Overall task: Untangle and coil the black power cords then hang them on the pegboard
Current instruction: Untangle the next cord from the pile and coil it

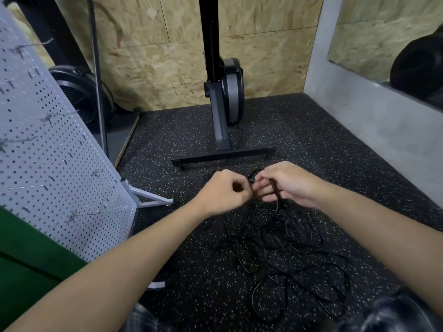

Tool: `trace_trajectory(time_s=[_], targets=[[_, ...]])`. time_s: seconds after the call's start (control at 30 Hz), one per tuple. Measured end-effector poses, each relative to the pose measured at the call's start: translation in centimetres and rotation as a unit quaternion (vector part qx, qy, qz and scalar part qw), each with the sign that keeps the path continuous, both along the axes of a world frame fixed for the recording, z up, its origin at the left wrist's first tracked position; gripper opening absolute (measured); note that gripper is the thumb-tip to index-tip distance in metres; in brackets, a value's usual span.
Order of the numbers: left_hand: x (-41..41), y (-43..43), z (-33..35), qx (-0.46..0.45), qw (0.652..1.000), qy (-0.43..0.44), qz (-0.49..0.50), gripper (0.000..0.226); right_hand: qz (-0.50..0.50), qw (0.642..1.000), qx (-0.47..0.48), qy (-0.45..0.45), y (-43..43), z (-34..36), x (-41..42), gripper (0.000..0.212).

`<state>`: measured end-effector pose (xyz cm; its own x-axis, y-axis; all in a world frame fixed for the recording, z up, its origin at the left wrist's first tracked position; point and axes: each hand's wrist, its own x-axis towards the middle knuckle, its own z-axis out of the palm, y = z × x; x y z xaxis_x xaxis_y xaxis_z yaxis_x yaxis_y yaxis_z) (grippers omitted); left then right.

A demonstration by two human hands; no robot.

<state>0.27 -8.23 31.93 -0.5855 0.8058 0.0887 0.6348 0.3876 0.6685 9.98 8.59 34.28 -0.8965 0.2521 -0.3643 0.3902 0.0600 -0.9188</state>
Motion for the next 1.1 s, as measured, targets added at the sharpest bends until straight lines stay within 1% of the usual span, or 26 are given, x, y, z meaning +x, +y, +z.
trace_trajectory(time_s=[0.03, 0.07, 0.1, 0.13, 0.17, 0.2, 0.27, 0.3, 0.37, 0.43, 0.5, 0.6, 0.67, 0.73, 0.77, 0.83, 0.87, 0.93, 1.0, 1.03, 1.1], targets=[[-0.4, -0.2, -0.2, 0.026, 0.999, 0.005, 0.042, 0.017, 0.044, 0.997, 0.055, -0.014, 0.3, 0.4, 0.3, 0.029], [-0.9, -0.3, -0.5, 0.058, 0.996, -0.019, 0.069, 0.016, 0.086, 0.991, 0.103, -0.017, 0.6, 0.8, 0.5, 0.032], [-1.4, -0.5, -0.8, 0.077, 0.993, -0.059, 0.068, 0.022, 0.116, 0.984, 0.133, -0.009, 0.9, 1.1, 0.7, 0.034], [-1.8, -0.6, -1.1, 0.072, 0.992, -0.098, 0.037, 0.032, 0.13, 0.981, 0.144, 0.007, 1.1, 1.5, 0.8, 0.035], [-1.9, -0.5, -1.5, 0.052, 0.991, -0.119, -0.007, 0.037, 0.128, 0.981, 0.139, 0.032, 1.3, 2.0, 0.8, 0.035], [-1.9, -0.4, -2.0, 0.025, 0.992, -0.119, -0.046, 0.035, 0.117, 0.984, 0.123, 0.062, 1.5, 2.3, 0.8, 0.035], [-1.5, 0.1, -2.9, -0.023, 0.991, -0.106, -0.075, 0.016, 0.089, 0.987, 0.076, 0.113, 1.9, 2.9, 0.9, 0.035], [-1.6, 0.3, -3.3, -0.027, 0.991, -0.113, -0.072, 0.015, 0.081, 0.987, 0.058, 0.129, 2.1, 3.0, 1.0, 0.035], [-1.7, 0.3, -3.6, -0.018, 0.991, -0.126, -0.049, 0.021, 0.062, 0.986, 0.04, 0.15, 2.5, 3.0, 1.1, 0.036], [-2.0, 0.0, -3.5, 0.005, 0.99, -0.138, -0.016, 0.022, 0.014, 0.985, 0.017, 0.169, 3.1, 3.0, 1.2, 0.035], [-2.5, -0.5, -3.2, 0.036, 0.983, -0.178, 0.018, 0.028, -0.034, 0.983, 0.016, 0.177, 3.8, 3.0, 1.2, 0.035], [-3.3, -1.3, -2.9, 0.051, 0.972, -0.225, 0.039, 0.038, -0.056, 0.987, 0.039, 0.147, 4.8, 2.6, 1.1, 0.036], [-3.7, -1.6, -2.5, 0.064, 0.966, -0.244, 0.054, 0.039, -0.055, 0.991, 0.006, 0.12, 5.0, 2.1, 1.0, 0.035], [-4.0, -1.5, -1.9, 0.111, 0.955, -0.266, 0.074, 0.037, -0.064, 0.991, -0.047, 0.106, 4.7, 1.8, 0.7, 0.03], [-4.0, -1.4, -1.4, 0.132, 0.948, -0.28, 0.071, 0.032, -0.072, 0.989, -0.061, 0.111, 4.5, 1.6, 0.6, 0.028], [-3.6, -1.2, -0.7, 0.134, 0.943, -0.3, 0.048, 0.022, -0.08, 0.985, -0.055, 0.14, 3.9, 1.3, 0.5, 0.028], [-3.3, -1.2, -0.5, 0.112, 0.95, -0.289, 0.037, 0.025, -0.078, 0.984, -0.048, 0.153, 3.7, 1.2, 0.5, 0.03], [-2.6, -1.5, -0.4, 0.059, 0.971, -0.232, 0.017, 0.039, -0.074, 0.984, -0.036, 0.16, 3.3, 1.0, 0.7, 0.031], [-1.7, -1.7, -0.2, 0.047, 0.978, -0.202, -0.013, 0.045, -0.078, 0.984, 0.002, 0.159, 3.3, 0.9, 0.7, 0.031], [-1.3, -1.6, 0.0, 0.054, 0.979, -0.195, -0.025, 0.044, -0.088, 0.983, 0.011, 0.158, 3.4, 1.0, 0.6, 0.029], [-0.8, -1.0, 0.3, 0.073, 0.984, -0.163, -0.023, 0.036, -0.116, 0.981, -0.03, 0.154, 3.3, 1.3, 0.2, 0.024]])
